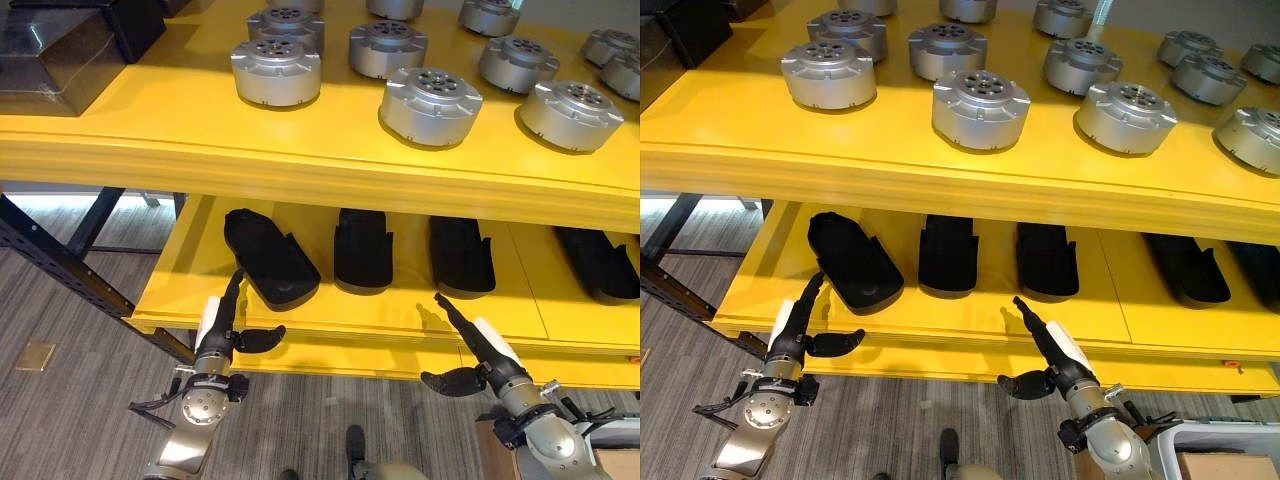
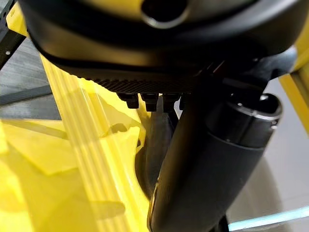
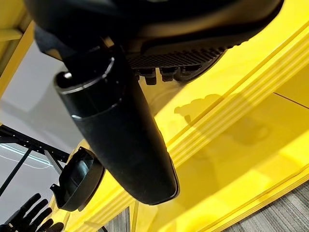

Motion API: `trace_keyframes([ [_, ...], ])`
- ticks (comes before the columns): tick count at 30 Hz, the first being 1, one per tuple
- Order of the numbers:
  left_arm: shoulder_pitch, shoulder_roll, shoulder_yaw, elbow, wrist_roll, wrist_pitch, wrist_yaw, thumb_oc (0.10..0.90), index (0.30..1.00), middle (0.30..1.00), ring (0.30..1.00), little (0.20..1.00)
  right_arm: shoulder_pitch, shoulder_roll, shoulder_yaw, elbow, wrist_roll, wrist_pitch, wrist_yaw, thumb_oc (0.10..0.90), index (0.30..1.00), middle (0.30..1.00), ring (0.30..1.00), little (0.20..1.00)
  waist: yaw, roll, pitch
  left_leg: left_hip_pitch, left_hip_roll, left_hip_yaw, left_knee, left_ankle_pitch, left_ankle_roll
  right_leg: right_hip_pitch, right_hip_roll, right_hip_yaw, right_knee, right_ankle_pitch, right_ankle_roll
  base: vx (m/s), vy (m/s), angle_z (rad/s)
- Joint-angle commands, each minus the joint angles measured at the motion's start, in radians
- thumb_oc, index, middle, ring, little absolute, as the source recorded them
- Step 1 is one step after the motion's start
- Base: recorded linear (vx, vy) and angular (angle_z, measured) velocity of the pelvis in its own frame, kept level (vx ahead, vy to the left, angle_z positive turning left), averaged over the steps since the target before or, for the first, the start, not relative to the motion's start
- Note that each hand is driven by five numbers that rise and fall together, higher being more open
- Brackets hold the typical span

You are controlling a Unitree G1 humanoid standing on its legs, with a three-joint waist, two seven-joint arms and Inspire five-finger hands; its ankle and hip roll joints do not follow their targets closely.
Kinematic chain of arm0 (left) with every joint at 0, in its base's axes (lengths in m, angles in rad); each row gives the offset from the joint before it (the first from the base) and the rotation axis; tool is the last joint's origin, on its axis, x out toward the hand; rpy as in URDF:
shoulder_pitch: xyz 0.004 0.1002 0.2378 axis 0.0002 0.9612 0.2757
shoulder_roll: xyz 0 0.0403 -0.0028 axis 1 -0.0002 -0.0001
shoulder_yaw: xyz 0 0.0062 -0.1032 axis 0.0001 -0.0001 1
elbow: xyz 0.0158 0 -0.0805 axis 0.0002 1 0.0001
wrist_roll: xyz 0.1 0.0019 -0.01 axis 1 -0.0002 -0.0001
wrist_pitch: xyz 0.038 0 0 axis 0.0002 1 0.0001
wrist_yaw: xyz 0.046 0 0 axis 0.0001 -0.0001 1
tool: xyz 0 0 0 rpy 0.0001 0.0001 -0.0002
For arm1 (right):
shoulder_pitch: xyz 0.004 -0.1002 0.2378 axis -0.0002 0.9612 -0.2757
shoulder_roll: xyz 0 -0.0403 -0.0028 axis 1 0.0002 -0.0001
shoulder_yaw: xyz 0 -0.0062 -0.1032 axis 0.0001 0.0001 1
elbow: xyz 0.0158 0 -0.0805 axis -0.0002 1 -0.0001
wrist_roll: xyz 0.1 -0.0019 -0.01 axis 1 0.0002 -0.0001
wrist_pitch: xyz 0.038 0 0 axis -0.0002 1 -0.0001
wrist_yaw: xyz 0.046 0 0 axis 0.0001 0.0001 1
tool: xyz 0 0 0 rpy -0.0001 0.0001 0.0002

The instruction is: Move parts from the plastic box to the shelf.

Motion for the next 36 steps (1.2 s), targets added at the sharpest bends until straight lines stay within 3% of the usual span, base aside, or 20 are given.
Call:
trace_keyframes([
  [1, -0.095, 0.059, 0.027, -0.089, -0.041, -0.114, -0.003, 0.900, 1.000, 1.000, 1.000, 1.000, -0.031, -0.019, -0.058, -0.061, 0.012, -0.069, -0.048, 0.900, 1.000, 1.000, 1.000, 1.000, 0.009, -0.017, -0.018, -0.001, 0.080, 0.035, -0.010, -0.017, -0.035, 0.098, -0.152, -0.023, 0.042, -0.124, 0.167, 0.00, 0.000, 0.00],
  [12, -0.072, 0.057, 0.002, -0.169, -0.126, -0.131, -0.052, 0.900, 1.000, 1.000, 1.000, 1.000, 0.004, -0.004, -0.063, -0.064, 0.003, -0.073, -0.045, 0.900, 1.000, 1.000, 1.000, 1.000, 0.012, -0.021, 0.006, -0.011, 0.074, 0.034, -0.010, -0.014, -0.029, 0.090, -0.157, -0.025, 0.039, -0.117, 0.170, -0.01, 0.003, 0.00],
  [24, -0.056, 0.055, -0.029, -0.203, -0.170, -0.139, -0.082, 0.900, 1.000, 1.000, 1.000, 1.000, 0.028, 0.048, -0.065, -0.035, 0.147, -0.080, -0.039, 0.900, 1.000, 1.000, 1.000, 1.000, 0.008, -0.023, 0.024, -0.012, 0.071, 0.036, -0.010, -0.012, -0.026, 0.085, -0.161, -0.023, 0.043, -0.114, 0.171, -0.01, 0.001, 0.00],
  [36, -0.034, 0.056, -0.058, -0.205, -0.203, -0.135, -0.110, 0.900, 1.000, 1.000, 1.000, 1.000, 0.046, 0.057, -0.079, -0.036, 0.135, -0.082, -0.059, 0.900, 1.000, 1.000, 1.000, 1.000, 0.001, -0.021, 0.018, -0.004, 0.068, 0.049, -0.010, -0.017, -0.023, 0.081, -0.163, -0.011, 0.037, -0.105, 0.173, 0.00, 0.000, 0.00],
])
